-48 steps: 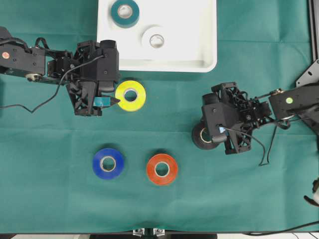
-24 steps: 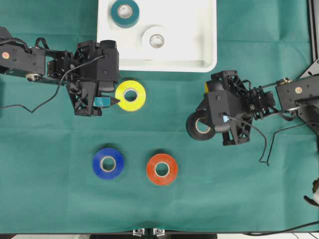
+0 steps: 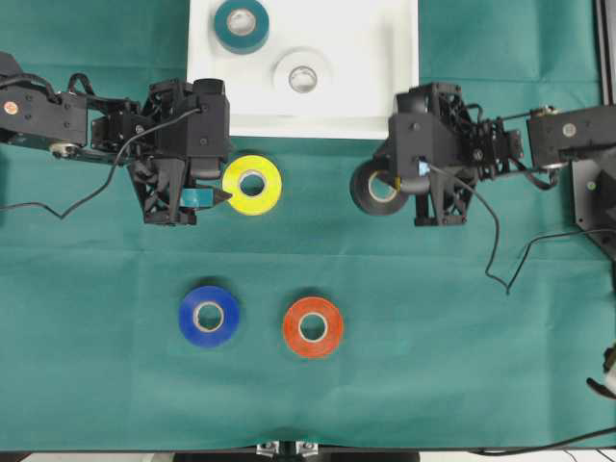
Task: Put the tape alternately from left to right into the white case.
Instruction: 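Grip the black roll and carry it into the tray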
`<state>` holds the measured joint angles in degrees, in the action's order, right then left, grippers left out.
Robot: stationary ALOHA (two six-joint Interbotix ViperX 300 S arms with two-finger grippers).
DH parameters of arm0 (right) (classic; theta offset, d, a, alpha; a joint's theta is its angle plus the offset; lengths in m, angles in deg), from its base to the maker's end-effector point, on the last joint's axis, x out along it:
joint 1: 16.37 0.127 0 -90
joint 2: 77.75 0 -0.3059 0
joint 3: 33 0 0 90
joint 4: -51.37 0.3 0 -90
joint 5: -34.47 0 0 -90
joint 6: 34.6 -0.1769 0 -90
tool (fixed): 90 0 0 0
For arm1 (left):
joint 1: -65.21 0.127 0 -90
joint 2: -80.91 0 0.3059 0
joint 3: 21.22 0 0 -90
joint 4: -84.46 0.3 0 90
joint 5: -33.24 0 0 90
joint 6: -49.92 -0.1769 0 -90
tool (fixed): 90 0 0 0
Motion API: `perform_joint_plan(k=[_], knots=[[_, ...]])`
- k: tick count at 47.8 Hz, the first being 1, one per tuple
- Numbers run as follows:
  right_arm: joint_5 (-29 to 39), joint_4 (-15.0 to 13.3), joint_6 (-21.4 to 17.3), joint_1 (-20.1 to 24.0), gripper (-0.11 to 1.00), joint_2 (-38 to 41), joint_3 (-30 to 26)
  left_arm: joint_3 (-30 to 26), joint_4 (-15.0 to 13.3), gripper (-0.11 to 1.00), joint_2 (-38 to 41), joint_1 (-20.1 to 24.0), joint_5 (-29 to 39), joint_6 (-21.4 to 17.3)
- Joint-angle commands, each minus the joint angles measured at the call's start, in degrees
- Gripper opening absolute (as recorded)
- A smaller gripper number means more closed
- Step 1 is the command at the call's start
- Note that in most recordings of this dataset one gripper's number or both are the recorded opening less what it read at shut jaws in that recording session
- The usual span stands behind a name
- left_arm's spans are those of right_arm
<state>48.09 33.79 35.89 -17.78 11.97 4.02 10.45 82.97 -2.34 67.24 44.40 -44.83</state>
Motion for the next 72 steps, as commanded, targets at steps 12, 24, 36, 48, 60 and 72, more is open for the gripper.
perform_joint_plan(k=[12, 24, 36, 48, 60, 72], knots=[[-1.3, -3.4, 0.0, -6.6, 0.23, -1.1, -1.7, 0.5, 0.0, 0.92, -1.1, -0.3, -0.4, 0.1], [-4.6, -5.2, 0.1, -11.2, 0.23, -0.5, -1.8, 0.5, -0.1, 0.92, -1.1, -0.3, -0.4, 0.1], [-6.3, -7.6, 0.1, -15.9, 0.23, 2.2, -3.3, 0.4, -0.1, 0.92, -1.1, -0.4, -0.4, 0.1], [-6.4, -7.9, 0.2, -18.8, 0.23, 6.7, -5.4, 0.6, -0.1, 0.92, -1.2, -0.4, -0.4, 0.1], [-6.2, -7.8, 0.2, -18.9, 0.23, 9.1, -6.3, 0.6, 0.0, 0.92, -1.1, -0.4, -0.4, 0.1], [-5.7, -7.8, 0.4, -18.9, 0.23, 9.1, -6.1, 0.8, -0.1, 0.92, -1.1, -0.4, -0.4, 0.1]])
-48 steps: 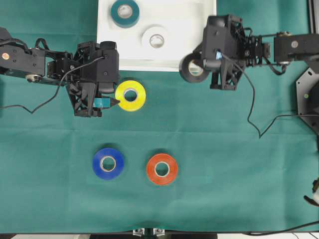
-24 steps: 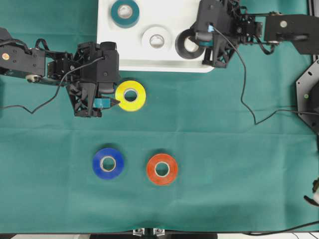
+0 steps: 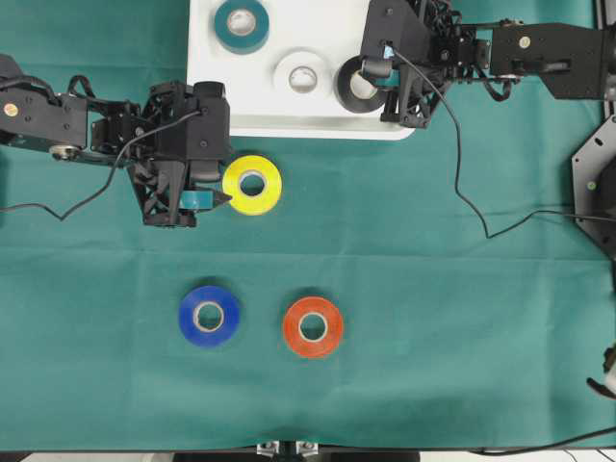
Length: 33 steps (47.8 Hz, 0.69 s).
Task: Put the tape alternately from left to right into the white case.
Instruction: 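Grip the black roll and carry it into the tray, then release the black roll in the tray and withdraw the right gripper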
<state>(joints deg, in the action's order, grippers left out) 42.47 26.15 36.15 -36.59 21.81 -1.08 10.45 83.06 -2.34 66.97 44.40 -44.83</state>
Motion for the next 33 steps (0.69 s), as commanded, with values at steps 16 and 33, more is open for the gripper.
perform_joint_plan(k=[16, 33], knots=[[1.0, -0.3, -0.1, -0.1, 0.25, -0.7, -0.9, 0.8, -0.2, 0.92, -1.1, -0.2, -0.4, 0.1], [1.1, -0.2, -0.3, -0.1, 0.69, -0.8, -0.4, 0.9, -0.2, 0.92, -1.1, -0.2, -0.4, 0.1]])
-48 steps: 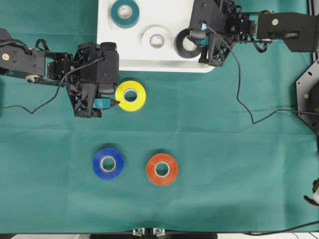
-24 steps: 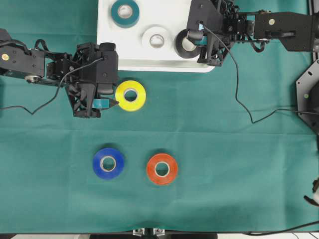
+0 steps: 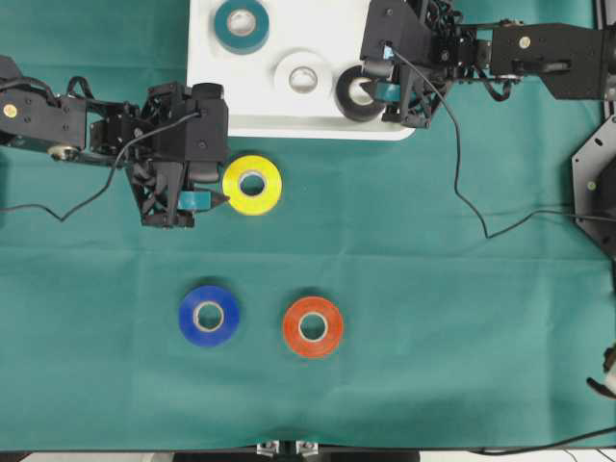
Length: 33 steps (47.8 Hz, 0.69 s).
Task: Put the tape alternately from left to right into the white case.
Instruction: 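Release the black roll in the tray and withdraw the right gripper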
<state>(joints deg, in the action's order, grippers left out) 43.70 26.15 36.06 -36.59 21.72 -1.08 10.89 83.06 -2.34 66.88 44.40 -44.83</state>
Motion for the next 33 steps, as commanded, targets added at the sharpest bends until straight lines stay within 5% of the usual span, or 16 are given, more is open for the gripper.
perform_joint_plan(k=[1, 33], knots=[[-0.3, -0.3, -0.2, -0.1, 0.69, -0.6, -0.4, 0.4, -0.2, 0.92, -1.1, -0.2, -0.4, 0.1], [-0.2, -0.2, -0.2, 0.4, 0.69, -2.4, 0.3, 0.4, -0.2, 0.92, -1.4, -0.2, -0.3, 0.1]])
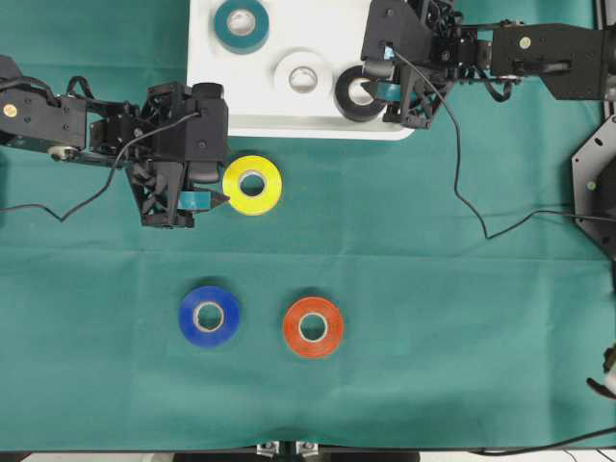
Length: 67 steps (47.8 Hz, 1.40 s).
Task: Put the tape alternately from left to right into the white case.
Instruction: 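Release the black roll in the tray and withdraw the right gripper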
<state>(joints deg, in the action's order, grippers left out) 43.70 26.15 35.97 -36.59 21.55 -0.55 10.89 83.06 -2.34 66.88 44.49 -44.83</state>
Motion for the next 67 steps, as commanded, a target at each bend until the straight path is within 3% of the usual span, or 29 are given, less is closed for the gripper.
perform_joint_plan(k=[1, 30, 44, 67], knots=[[-0.2, -0.2, -0.2, 0.4, 0.69, -2.5, -0.2, 0.4, -0.2, 0.92, -1.3, -0.1, -0.4, 0.1], [-0.5, 0.3, -1.0, 8.9, 0.69, -12.1, 6.0, 0.4, -0.2, 0.92, -1.3, -0.1, -0.2, 0.1], [-0.7, 0.3, -4.3, 13.2, 0.69, -12.6, 7.0, 0.3, -0.2, 0.92, -1.3, -0.1, -0.2, 0.1], [-3.5, 0.3, -4.5, 19.8, 0.69, -12.5, 7.6, 0.4, -0.2, 0.92, -1.3, -0.2, -0.2, 1.0]])
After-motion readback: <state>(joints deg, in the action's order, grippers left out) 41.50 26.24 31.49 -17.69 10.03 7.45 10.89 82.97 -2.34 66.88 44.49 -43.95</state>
